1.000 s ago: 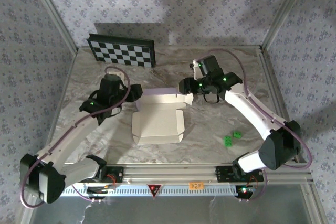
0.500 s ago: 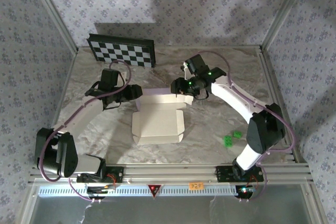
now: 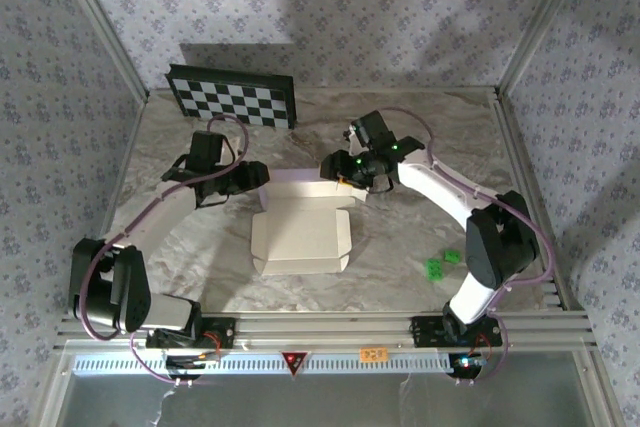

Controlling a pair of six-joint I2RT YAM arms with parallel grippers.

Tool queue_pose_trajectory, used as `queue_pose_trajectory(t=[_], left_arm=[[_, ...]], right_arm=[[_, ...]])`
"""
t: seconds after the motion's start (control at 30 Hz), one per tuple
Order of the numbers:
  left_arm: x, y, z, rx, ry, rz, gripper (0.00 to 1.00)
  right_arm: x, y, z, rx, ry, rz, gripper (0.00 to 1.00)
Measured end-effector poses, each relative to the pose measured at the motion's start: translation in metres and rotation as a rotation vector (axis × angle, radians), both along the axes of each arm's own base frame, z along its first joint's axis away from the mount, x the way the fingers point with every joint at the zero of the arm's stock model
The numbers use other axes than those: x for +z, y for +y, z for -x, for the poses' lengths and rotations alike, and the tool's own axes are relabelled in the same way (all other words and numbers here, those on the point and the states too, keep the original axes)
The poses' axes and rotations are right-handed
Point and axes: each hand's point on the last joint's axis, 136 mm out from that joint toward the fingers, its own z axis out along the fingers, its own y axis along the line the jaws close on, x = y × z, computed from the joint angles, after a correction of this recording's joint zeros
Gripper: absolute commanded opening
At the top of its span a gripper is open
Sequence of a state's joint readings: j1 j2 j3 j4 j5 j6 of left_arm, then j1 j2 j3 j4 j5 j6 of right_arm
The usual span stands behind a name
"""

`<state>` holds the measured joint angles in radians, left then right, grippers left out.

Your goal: Fold the paper box

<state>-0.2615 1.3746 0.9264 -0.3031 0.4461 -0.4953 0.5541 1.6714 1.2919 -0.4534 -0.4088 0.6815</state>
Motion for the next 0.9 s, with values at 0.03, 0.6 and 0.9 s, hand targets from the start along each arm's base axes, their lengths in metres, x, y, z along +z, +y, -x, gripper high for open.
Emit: queue_pose_trajectory(t=[0.03,0.6,0.9], left_arm=[[0.0,0.0,-0.001,0.0,-0.002,0.001,0.43],[0.0,-0.001,-0.002,-0.004,-0.001,0.011,0.41],[0.0,0.0,-0.002,-0.003,-0.002,0.011,0.41]], right_arm=[[-0.002,0.002,-0.001,-0.011,0.003,-0.02,0.54],[-0.003,0.017,-0.011,-0.209,-0.046,-0.416,0.35],[0.005,0.02,-0.024,-0.262,-0.069,-0.56,0.2]])
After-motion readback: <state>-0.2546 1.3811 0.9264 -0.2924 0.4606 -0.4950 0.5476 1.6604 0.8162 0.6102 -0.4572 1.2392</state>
